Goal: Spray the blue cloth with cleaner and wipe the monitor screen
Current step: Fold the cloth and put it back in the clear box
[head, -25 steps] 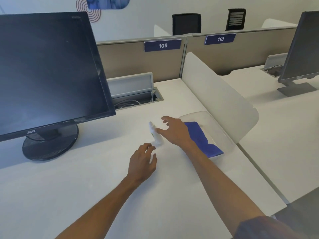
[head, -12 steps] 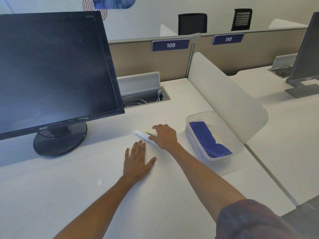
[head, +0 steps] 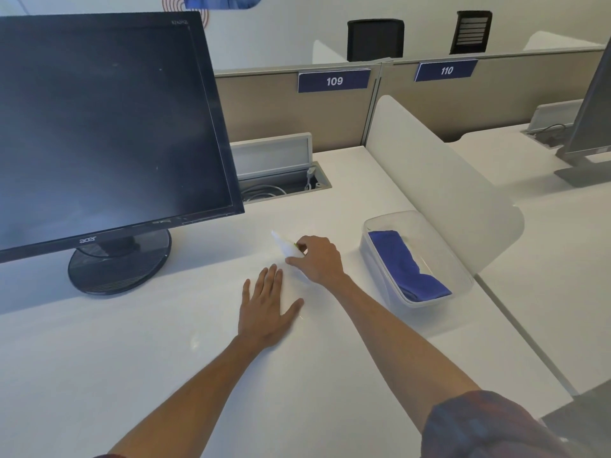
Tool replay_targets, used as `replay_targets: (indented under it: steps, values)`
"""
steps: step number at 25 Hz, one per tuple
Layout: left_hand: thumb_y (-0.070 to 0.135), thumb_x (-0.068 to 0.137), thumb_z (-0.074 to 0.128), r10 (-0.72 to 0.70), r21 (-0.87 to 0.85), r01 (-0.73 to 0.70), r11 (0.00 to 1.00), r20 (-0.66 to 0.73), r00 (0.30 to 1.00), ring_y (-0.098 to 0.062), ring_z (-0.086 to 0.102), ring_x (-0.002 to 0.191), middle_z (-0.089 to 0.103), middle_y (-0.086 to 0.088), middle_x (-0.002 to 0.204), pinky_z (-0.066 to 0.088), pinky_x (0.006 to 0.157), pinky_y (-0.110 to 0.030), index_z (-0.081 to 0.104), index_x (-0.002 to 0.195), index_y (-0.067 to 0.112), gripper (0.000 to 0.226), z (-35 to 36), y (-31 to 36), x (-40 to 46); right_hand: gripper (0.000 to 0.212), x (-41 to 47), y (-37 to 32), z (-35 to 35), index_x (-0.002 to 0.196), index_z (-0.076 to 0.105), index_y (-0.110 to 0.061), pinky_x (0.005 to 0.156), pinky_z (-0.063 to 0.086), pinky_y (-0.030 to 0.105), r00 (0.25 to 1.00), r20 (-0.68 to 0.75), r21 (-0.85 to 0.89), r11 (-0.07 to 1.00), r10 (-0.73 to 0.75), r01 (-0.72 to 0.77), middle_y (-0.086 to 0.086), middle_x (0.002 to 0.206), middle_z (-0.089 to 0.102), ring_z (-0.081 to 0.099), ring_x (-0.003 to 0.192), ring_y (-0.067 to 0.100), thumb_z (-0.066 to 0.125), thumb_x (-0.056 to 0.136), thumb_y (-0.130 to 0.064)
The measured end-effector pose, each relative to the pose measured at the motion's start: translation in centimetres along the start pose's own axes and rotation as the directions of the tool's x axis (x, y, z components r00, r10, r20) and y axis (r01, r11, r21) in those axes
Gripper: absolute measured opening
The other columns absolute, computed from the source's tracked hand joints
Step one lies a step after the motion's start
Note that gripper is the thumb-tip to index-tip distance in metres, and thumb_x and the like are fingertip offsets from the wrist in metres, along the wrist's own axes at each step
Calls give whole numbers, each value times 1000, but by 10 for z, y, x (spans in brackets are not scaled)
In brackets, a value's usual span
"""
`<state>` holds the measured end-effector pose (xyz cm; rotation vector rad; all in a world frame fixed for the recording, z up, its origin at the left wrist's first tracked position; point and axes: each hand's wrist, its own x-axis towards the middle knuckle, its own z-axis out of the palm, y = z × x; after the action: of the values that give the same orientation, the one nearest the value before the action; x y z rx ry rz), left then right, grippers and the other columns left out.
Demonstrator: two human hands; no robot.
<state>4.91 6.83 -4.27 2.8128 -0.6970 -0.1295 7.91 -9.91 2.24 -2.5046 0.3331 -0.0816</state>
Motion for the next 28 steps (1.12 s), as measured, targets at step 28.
replay_targets:
  steps: [28]
  values:
    - [67,91,21,14,-16,-15,1000,-40,999,-13,-3,150,3,1,164,-4,121,-43,10,154,16,82,3,21,22,37,-14,146,-160,105,67,-5,77,47,39,913,-372,-270,921,169,-281,10,110,63,57,99,30,72,82,-34]
